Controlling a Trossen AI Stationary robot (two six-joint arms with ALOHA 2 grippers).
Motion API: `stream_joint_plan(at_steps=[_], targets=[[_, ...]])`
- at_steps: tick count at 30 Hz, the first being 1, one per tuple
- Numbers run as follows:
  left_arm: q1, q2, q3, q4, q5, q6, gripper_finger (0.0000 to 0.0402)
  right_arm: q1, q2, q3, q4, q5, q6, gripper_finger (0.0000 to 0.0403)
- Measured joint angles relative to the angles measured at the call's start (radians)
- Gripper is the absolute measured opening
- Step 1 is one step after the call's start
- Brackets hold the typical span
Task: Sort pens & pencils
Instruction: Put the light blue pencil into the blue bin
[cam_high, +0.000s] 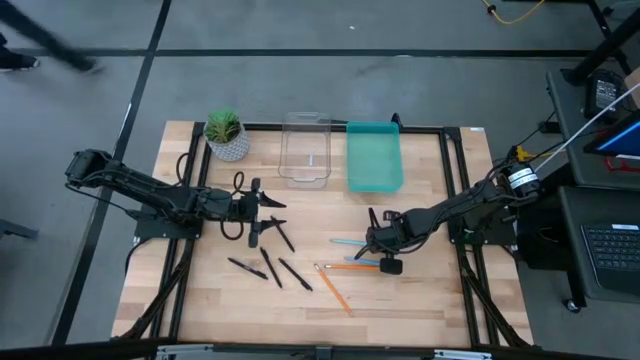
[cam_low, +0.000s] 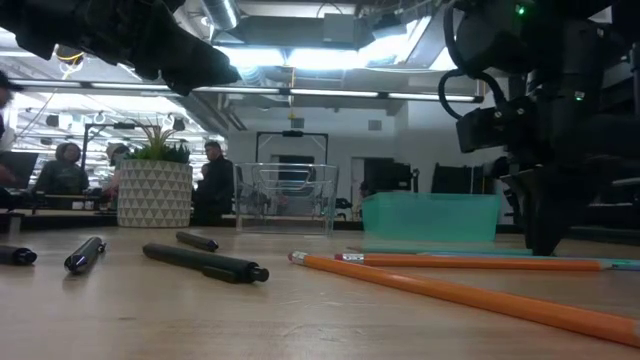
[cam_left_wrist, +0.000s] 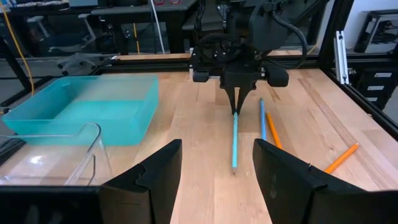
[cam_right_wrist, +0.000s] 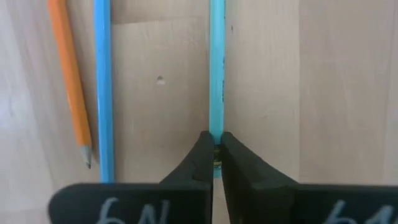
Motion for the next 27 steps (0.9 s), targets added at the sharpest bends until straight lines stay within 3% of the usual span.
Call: stream_joint_plan(at_steps=[21,24,27], targets=[[0.000,0.000,0.000,0.002,0.000,0.000,0.0192,-0.002,-0.145,-0.007,0.022,0.000,0.038,0.0001],[0.000,0.000,0.000,0.002,0.000,0.000,0.0192,-0.002,-0.146,-0.006,0.044,-0.014,0.044,0.0025],[0.000,0.000,0.000,0.002,0.000,0.000,0.0192,-0.002,-0.146,-0.006,0.037,-0.017,0.039,0.0074]])
